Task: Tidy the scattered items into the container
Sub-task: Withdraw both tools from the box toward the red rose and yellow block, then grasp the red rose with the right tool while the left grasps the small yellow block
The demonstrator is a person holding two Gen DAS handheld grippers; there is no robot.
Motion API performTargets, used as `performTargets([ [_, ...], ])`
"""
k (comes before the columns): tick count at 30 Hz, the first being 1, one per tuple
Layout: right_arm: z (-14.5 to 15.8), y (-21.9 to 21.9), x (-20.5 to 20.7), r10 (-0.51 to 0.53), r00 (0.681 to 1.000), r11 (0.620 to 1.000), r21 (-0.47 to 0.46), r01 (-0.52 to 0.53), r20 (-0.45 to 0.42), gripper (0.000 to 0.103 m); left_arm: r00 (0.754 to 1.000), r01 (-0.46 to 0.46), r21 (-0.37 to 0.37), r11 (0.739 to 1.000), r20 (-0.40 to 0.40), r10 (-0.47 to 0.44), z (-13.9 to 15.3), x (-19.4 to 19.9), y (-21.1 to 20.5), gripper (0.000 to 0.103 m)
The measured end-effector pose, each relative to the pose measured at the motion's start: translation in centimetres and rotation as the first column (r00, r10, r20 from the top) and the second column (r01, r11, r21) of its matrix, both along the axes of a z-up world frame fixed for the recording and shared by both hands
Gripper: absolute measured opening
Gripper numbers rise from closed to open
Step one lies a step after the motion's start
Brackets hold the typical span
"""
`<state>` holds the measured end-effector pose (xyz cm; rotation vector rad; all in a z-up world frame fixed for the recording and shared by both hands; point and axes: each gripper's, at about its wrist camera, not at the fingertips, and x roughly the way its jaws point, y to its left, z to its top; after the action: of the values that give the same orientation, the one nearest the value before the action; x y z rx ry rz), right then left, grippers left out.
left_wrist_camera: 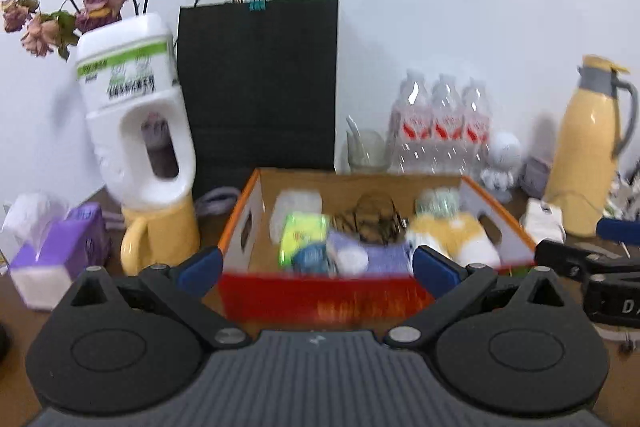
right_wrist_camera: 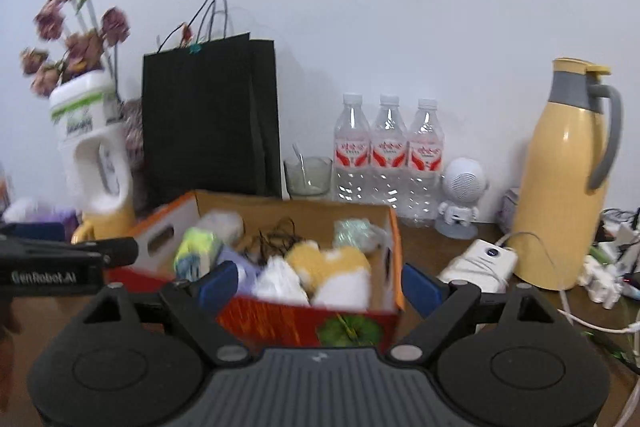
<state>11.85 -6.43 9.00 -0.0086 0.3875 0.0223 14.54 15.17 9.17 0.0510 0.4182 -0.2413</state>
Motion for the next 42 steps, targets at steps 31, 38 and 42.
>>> performTargets([
  [31, -8.1, -9.1, 3.1, 0.048, 0.967, 0.996, 0.081, -0.029, -0.248, 0.071, 0.825, 0.564, 0.073, 0.823, -0.092, -0.557, -7.6, -4.4, -11.9, 0.094],
  [38, -9.0, -9.7, 4.0, 0.081, 0.959, 0.996, 0.058, -0.067, -0.270, 0.040, 0.823, 0.557, 0.060, 0.829, -0.173, -0.541, -8.9, -1.9, -14.5, 0.077],
  [42, -7.7, -11.5, 3.0, 0.071, 0.972, 0.993, 0.104, -0.049, -0.225, 0.040, 0.810, 0.572, 0.049, 0.818, -0.190, -0.555, -9.1, -1.2, -15.9, 0.076],
])
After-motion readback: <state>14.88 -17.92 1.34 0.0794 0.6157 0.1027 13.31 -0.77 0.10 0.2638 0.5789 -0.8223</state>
